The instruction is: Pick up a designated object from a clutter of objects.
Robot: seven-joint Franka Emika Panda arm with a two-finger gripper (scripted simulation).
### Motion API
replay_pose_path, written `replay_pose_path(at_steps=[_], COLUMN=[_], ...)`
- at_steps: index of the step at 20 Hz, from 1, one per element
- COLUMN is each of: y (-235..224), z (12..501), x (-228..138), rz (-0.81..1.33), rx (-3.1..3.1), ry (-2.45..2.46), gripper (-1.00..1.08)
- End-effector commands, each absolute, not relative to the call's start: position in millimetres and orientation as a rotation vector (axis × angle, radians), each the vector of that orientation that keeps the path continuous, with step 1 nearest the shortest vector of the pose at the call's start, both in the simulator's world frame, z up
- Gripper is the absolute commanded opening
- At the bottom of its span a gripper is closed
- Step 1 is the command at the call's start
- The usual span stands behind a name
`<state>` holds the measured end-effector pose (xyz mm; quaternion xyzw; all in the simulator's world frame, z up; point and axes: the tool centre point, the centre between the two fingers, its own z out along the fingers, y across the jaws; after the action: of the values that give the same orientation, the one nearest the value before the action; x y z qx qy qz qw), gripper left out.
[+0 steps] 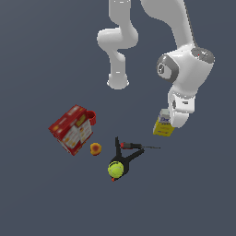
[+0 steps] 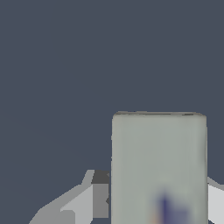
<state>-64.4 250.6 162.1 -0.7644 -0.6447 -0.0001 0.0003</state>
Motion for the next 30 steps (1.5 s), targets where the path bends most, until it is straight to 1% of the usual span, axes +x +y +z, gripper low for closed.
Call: replay_pose_path(at_steps=[1,7,20,30], y=[250,246,234,227], z=[170,202,294,350], x=[-59,-38,26,67], rz=[-0.002,-0.002,-0.002,-0.001], rx=[-2.401,-2.400,-2.400,-2.402], ry=[-2.025,-2.025,-2.024,-2.024], gripper=[-1.00,-1.00,-1.00,-1.00])
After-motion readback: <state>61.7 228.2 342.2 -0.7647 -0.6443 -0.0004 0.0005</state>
